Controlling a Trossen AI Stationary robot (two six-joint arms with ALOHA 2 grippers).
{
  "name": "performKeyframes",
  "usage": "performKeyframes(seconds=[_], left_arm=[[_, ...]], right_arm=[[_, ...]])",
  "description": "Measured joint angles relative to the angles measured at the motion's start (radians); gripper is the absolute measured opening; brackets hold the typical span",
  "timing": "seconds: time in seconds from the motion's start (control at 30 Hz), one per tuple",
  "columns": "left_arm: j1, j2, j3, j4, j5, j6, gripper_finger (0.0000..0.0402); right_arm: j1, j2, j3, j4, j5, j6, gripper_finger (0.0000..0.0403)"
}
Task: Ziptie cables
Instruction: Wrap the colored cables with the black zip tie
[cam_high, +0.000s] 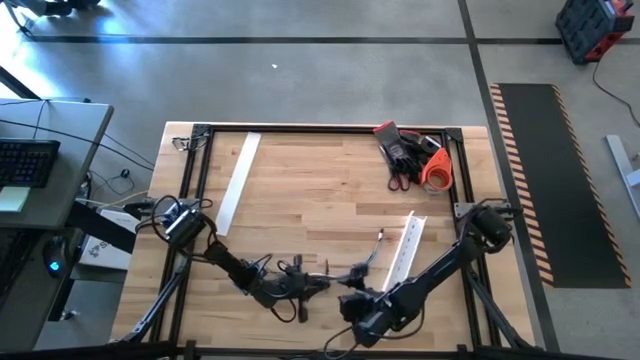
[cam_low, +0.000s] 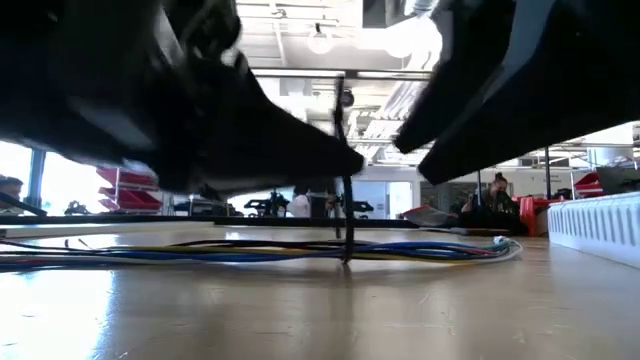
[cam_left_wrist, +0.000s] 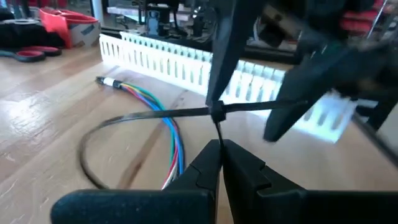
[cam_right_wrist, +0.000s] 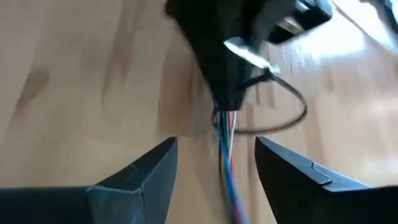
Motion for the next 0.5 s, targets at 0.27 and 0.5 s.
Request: performKeyframes(seconds=[0.27,0.5], left_arm=[[0.027,0.053,0.024,-0.002,0.001,0.021,0.0],[0.038,0.057,0.024,0.002,-0.005,0.029,0.0]], right_arm=[[0.048,0.0,-0.001,-0.021,0.082,0.382,0.0183],[0.018,0.0,-0.001,0.034,0.122,0.473,0.0177]])
